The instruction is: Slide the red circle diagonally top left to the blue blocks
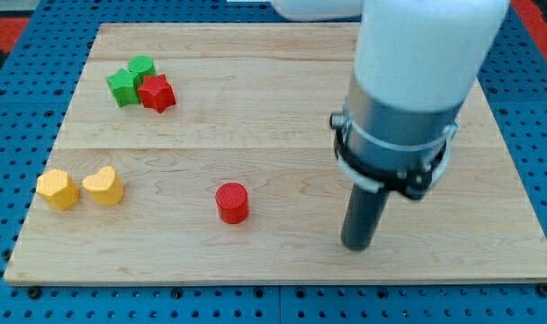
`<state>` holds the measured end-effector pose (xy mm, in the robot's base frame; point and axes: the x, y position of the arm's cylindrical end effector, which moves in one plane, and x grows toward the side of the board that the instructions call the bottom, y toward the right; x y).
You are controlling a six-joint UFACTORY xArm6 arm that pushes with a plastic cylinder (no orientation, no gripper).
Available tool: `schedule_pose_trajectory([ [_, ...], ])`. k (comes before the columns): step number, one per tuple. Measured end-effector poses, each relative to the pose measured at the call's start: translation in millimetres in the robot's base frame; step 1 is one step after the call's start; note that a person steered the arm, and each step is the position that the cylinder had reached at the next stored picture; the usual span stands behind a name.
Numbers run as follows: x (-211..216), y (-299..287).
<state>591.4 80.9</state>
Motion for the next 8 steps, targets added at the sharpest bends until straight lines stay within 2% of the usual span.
schedule_pose_trajectory([
  [1,26.9,-27.8],
  [2,8.2,-56.9],
  [3,-44.9,-65.5],
  [5,-31.2,-91.3],
  [6,-33.5,-149.2],
  [7,-36.8,-175.9],
  [8,-40.5,-170.9],
])
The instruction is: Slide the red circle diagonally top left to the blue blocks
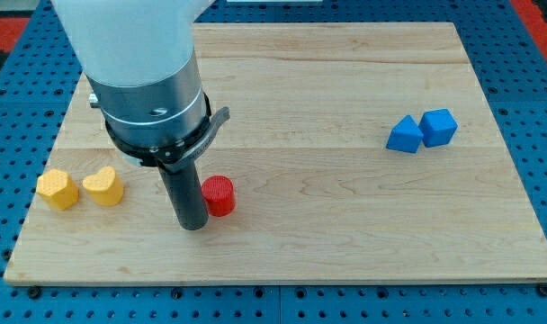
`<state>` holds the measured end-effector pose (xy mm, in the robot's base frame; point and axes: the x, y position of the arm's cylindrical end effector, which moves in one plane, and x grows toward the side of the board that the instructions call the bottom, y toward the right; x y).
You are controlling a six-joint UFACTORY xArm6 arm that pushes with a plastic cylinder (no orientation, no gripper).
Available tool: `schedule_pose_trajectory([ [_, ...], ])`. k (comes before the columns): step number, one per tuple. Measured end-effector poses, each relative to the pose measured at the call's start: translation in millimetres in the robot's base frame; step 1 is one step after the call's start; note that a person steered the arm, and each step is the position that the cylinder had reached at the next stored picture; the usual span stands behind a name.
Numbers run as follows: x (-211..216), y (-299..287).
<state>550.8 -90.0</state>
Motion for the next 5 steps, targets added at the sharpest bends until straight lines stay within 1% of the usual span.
schedule_pose_trajectory([
  [1,1.2,36.3],
  [2,-28.5,39.4],
  [3,-69.8,35.0],
  [4,-87.3,47.4],
  [5,-76.7,69.6],
])
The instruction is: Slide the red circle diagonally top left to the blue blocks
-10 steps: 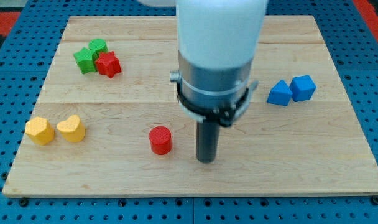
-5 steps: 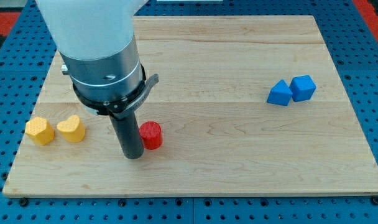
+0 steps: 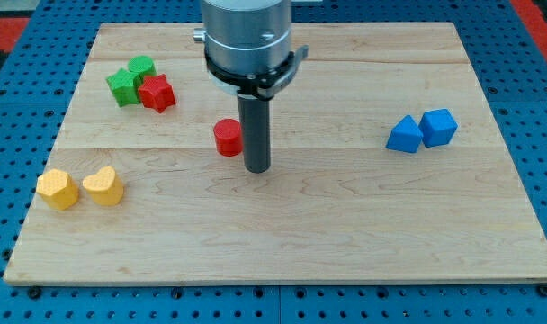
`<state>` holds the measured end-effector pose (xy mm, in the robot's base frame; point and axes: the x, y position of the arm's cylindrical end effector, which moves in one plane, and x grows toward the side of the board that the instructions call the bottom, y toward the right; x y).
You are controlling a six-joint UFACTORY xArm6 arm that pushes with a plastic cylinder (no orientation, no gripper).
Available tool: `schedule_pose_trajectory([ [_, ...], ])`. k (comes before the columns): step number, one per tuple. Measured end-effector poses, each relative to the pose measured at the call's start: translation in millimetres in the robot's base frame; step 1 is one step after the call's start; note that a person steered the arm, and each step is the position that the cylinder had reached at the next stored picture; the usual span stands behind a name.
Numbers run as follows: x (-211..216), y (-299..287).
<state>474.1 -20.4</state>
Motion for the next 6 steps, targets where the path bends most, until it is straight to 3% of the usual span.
schedule_pose_trajectory([
  [2,-65.3,-96.0],
  [6,-77.8,-93.2],
])
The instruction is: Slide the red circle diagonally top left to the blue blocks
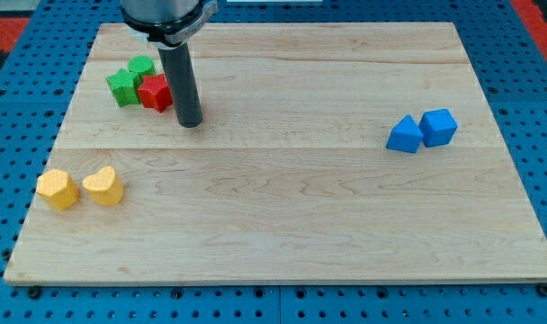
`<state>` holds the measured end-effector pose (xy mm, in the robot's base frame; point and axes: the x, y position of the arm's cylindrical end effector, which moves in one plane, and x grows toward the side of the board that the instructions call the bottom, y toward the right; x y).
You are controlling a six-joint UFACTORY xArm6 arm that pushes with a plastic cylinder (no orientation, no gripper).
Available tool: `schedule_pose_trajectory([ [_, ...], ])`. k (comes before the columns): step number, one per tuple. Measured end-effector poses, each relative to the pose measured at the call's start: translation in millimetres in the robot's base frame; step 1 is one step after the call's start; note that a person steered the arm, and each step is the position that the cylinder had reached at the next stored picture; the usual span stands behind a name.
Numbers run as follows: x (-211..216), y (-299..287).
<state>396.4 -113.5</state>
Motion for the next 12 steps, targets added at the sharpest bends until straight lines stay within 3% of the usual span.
schedule_pose_trajectory([
  [2,-26.7,-26.3],
  [6,-48.6,5.7],
  [9,-48.0,76.1],
  [10,-13.8,110.0],
  [12,-5.7,145.4],
])
